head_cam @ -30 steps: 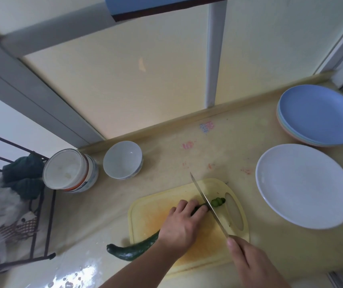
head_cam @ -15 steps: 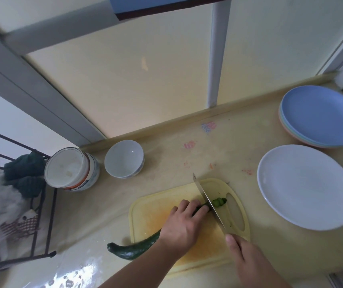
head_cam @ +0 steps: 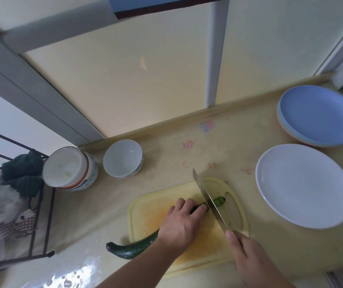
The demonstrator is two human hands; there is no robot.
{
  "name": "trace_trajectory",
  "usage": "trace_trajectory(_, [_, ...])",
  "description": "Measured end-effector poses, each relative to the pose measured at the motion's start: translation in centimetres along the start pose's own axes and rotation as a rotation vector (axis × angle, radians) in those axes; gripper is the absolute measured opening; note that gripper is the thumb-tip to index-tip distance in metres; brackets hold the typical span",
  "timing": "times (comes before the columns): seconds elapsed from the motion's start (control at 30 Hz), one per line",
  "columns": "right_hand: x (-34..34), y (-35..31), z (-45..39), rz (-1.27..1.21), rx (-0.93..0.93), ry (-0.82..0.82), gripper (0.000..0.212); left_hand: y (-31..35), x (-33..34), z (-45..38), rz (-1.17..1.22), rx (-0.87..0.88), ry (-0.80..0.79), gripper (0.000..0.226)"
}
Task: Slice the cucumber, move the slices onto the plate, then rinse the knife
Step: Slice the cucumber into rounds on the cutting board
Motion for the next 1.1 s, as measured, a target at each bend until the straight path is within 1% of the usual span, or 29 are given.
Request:
trace_trajectory(0.13, [0.1, -0.1, 1.1, -0.024, 0.010, 0.030, 0.023, 0.0, 0.0, -0.1, 0.006, -0.005, -0.007, 0.053])
trace_trajectory(0.23, [0.3, -0.3, 1.4, -0.017, 0.018, -0.007, 0.028, 0.0, 0.0, -0.1, 0.014, -0.007, -0.012, 0.052])
trace_trajectory(0.33, [0.2, -0.5, 1.6, 0.008, 0.062, -0.016, 0.023, 0.0, -0.1, -0.1, 0.016, -0.005, -0.013, 0.054])
trace_trajectory(0.47, [0.3, -1.3, 1.7, 0.009, 0.077, -0.016, 0.035, 0.0, -0.1, -0.1, 0.027, -0.001, -0.002, 0.056])
trace_trajectory(0.53, [0.5, -1.4, 1.4, -0.007, 0.072, -0.010, 0.030, 0.0, 0.0, -0.1, 0.039, 0.006, 0.002, 0.053])
trace_trajectory(0.57, [0.5, -1.6, 1.3, -0.016, 0.073, -0.003, 0.032, 0.0, 0.1, -0.1, 0.038, 0.010, 0.002, 0.052])
trace_trajectory(0.6, [0.6, -1.6, 1.0, -0.010, 0.073, -0.001, 0.047, 0.0, 0.1, -0.2, 0.037, 0.013, 0.003, 0.052])
trace_trajectory(0.63, [0.6, -1.4, 0.6, -0.002, 0.061, 0.003, 0.069, -0.1, 0.1, -0.2, 0.039, 0.014, 0.002, 0.053])
trace_trajectory(0.67, [0.7, -1.1, 0.3, 0.006, 0.051, 0.012, 0.083, -0.1, 0.1, -0.2, 0.042, 0.014, -0.001, 0.054])
trace_trajectory(0.7, [0.8, -0.7, 0.1, 0.003, 0.043, 0.012, 0.084, -0.1, 0.1, -0.2, 0.044, 0.013, -0.003, 0.054])
trace_trajectory(0.73, [0.7, -0.9, 0.1, -0.005, 0.050, -0.002, 0.071, -0.1, 0.1, -0.2, 0.047, 0.014, 0.000, 0.053])
trace_trajectory(0.8, [0.5, -1.2, 0.2, -0.019, 0.058, -0.003, 0.034, -0.2, 0.1, -0.1, 0.069, 0.019, 0.014, 0.045])
trace_trajectory(0.83, [0.3, -1.1, 0.1, -0.021, 0.056, 0.005, 0.026, -0.2, 0.0, -0.1, 0.086, 0.020, 0.021, 0.038])
trace_trajectory(0.9, [0.0, -0.8, -0.1, -0.028, 0.057, 0.009, 0.026, -0.2, 0.0, 0.0, 0.097, 0.014, 0.022, 0.031])
trace_trajectory(1.03, [0.0, -0.6, -0.1, -0.056, 0.068, 0.011, 0.024, -0.3, 0.0, 0.0, 0.087, 0.013, 0.023, 0.032])
trace_trajectory(1.1, [0.1, -0.3, 0.0, -0.048, 0.044, 0.003, 0.026, -0.3, 0.1, -0.1, 0.101, 0.019, 0.034, 0.031])
Point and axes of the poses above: each hand's wrist, its own z-axis away from the middle knuckle, its own x-axis out of the palm, y = z × x, the point moved 2 cm from there along -z, towards the middle knuckle, and after that the axes turned 13 degrees about -y, right-handed, at the moved point
